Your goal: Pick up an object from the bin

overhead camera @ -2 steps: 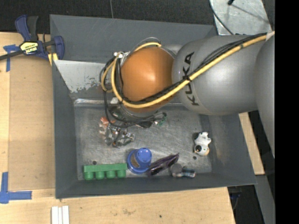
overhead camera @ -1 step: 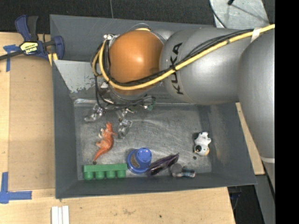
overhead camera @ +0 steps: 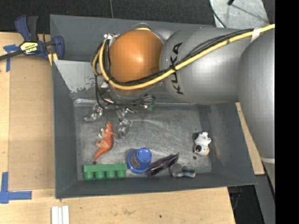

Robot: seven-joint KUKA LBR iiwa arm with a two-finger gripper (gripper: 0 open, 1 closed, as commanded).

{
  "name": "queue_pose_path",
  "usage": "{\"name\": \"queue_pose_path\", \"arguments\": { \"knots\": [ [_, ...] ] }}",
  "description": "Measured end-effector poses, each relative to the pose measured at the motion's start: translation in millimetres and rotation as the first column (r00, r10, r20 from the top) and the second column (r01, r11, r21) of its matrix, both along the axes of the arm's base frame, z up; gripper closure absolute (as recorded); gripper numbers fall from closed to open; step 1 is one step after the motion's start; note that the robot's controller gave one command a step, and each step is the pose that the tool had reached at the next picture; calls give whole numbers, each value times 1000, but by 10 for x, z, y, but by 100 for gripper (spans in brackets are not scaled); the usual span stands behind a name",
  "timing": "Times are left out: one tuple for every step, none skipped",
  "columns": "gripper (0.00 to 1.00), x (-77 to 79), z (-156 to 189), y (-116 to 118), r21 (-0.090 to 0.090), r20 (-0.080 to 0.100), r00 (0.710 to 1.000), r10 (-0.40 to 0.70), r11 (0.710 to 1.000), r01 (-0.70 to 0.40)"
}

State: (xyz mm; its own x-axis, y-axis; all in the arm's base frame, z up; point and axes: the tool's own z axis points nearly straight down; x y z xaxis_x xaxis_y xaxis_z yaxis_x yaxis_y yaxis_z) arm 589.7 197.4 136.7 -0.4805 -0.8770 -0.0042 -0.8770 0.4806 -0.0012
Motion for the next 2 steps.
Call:
{"name": "queue_pose_path", "arguments": {
  "knots": [
    [100, 87, -383, 70, -5, 0, 942, 337, 942, -337],
    [100, 88, -383, 69, -4, -1, 942, 336, 942, -336]
  ]
}}
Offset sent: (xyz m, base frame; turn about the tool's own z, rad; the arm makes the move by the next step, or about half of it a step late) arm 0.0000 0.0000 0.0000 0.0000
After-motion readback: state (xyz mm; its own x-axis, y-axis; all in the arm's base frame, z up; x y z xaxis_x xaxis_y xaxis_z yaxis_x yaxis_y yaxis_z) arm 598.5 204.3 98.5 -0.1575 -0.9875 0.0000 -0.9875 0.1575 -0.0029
